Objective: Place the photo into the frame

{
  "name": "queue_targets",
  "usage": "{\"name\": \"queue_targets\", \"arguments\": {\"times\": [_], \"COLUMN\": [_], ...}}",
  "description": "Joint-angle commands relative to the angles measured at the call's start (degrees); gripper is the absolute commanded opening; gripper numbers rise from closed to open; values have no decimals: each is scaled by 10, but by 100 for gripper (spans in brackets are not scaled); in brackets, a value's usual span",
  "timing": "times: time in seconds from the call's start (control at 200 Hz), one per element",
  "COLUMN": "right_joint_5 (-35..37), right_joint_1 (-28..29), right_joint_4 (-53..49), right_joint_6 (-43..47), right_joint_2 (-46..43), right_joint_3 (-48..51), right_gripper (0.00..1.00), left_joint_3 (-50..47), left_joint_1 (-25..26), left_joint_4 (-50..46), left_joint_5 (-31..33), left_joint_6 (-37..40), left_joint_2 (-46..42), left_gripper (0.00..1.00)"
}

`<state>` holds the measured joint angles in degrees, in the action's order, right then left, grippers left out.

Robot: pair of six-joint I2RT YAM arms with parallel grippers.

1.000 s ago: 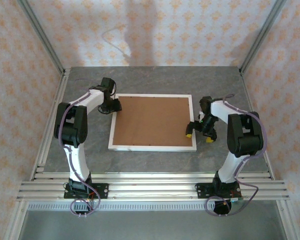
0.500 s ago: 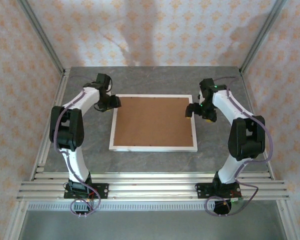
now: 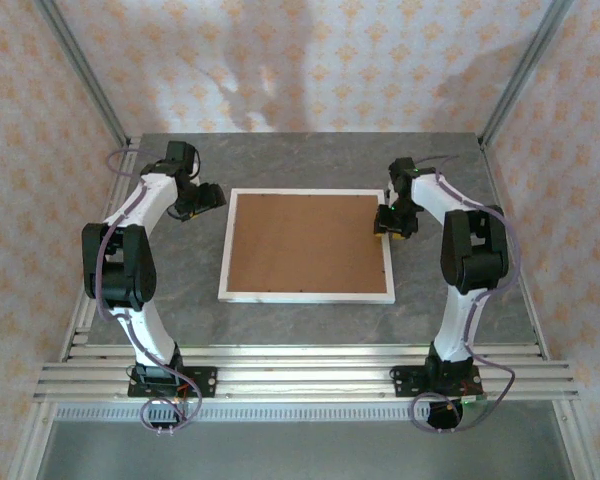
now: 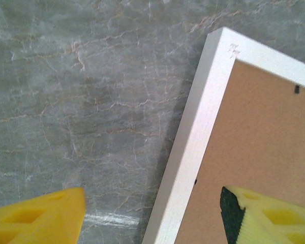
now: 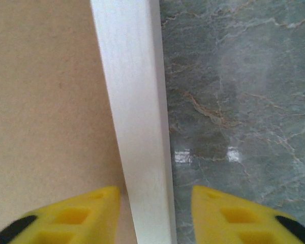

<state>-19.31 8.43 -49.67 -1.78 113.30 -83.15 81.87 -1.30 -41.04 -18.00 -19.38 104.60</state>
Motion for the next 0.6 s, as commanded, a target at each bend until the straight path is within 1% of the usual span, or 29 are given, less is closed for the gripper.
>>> {"name": "queue_targets", "arguments": {"times": [0.0,0.04,0.18,0.26,0.305,0.445,0.5,0.596], "right_joint_5": [5,4,2,3,3,1,0,-1], "right_joint_1": [-4,-4,-4,-4,-5,-4,-4,-4], "right_joint_4": [13,17,22,24,25,26,25,24], "right_joint_6": [-2,-4,-6,-7,-7,-11,-12,-13], "right_joint_2": [9,10,13,11,9,-1,-2,-1], "right_joint_3": [0,5,16,22,24,31,30,30], "right_gripper": [36,35,24,21,20,20,20,20], "left_joint_3": [-9,-9,-12,-11,-10,-9,-7,3], "left_joint_1": [-8,-8,-9,-9,-11,-11,-10,-4], "left_joint_4": [-18,-19,-17,-19,-24,-27,-31,-53], "left_joint_5": [-3,-2,-2,2,4,-10,-23,-26], "left_joint_6": [10,13,23,37,45,69,76,88], "left_joint_2": [-22,-22,-18,-11,-6,11,19,34], "left_gripper": [72,72,71,69,66,54,52,51]}}
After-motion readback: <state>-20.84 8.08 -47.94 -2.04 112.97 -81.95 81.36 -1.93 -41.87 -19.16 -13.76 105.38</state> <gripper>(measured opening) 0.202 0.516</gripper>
